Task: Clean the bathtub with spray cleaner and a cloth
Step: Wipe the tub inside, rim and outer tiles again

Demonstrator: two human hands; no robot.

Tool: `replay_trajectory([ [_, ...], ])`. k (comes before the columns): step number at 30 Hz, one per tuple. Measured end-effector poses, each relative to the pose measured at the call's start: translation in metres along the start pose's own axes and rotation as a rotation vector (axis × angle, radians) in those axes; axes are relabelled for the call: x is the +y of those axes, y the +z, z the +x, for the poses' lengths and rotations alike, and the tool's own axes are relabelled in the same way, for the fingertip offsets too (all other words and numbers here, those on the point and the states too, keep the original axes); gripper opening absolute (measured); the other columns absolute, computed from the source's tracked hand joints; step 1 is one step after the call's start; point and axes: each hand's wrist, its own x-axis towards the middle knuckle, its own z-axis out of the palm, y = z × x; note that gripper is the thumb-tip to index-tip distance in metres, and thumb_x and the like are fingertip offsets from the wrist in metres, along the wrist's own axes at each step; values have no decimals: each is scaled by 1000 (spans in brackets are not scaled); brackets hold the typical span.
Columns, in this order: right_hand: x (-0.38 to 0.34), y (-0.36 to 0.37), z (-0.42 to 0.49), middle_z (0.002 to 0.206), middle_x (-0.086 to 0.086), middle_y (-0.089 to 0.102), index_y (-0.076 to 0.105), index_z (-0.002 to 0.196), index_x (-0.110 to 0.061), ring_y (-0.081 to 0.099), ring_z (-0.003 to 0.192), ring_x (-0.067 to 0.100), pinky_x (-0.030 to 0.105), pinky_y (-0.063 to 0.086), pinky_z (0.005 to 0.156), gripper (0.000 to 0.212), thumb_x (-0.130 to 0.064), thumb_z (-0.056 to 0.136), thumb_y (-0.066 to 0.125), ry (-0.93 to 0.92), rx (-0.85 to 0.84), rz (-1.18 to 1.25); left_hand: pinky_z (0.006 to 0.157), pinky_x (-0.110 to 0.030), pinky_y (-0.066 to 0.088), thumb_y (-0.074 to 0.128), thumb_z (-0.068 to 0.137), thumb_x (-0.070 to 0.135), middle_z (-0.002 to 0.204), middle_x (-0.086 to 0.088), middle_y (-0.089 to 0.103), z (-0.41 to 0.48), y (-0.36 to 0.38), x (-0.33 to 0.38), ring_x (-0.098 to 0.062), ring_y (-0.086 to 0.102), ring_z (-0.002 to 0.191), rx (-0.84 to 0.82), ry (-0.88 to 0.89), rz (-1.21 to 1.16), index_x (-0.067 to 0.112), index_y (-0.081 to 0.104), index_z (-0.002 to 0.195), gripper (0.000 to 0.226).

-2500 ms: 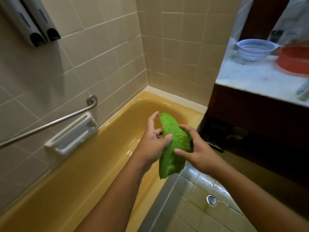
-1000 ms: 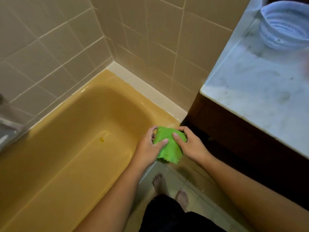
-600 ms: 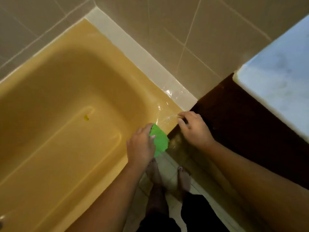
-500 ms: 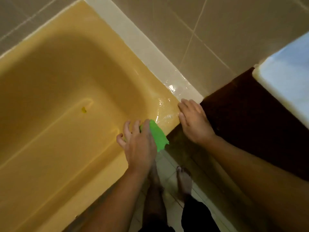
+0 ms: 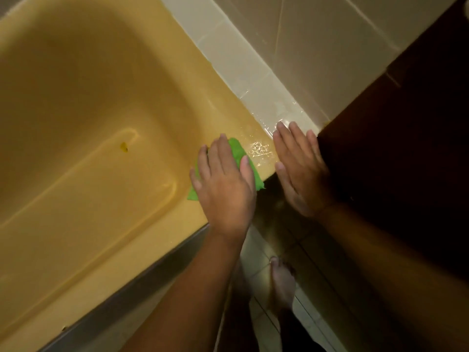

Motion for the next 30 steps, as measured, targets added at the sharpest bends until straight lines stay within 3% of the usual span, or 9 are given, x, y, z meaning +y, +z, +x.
replay_trajectory([
  [8, 17, 0, -6, 163, 23, 35, 39, 153, 7, 27, 155, 36, 54, 18, 128, 52, -18, 109, 26, -70, 100, 99, 115, -63, 35, 38, 107, 41, 148, -6, 55, 10, 14, 20, -31, 42, 146, 38, 74, 35, 12, 46, 152, 53],
  [15, 24, -1, -15, 162, 21, 37, 35, 155, 6, 29, 155, 33, 47, 17, 129, 60, 5, 95, 32, -53, 121, 185, 119, -64, 26, 38, 107, 43, 148, -4, 56, 11, 23, 43, -27, 41, 146, 8, 193, -3, 16, 48, 149, 51],
  [24, 21, -7, -22, 162, 21, 37, 35, 155, 8, 27, 156, 31, 47, 18, 129, 64, 4, 91, 31, -49, 127, 220, 121, -59, 26, 49, 106, 43, 144, -2, 58, -2, 11, 27, -25, 44, 143, -79, 452, -40, 18, 53, 143, 46],
  [30, 19, -5, -14, 162, 20, 39, 44, 151, 4, 26, 156, 32, 45, 11, 130, 53, -4, 99, 40, -66, 65, 163, 121, -59, 26, 59, 104, 37, 145, 0, 58, -15, -8, -20, -24, 42, 145, -126, 451, -178, 18, 54, 142, 43],
])
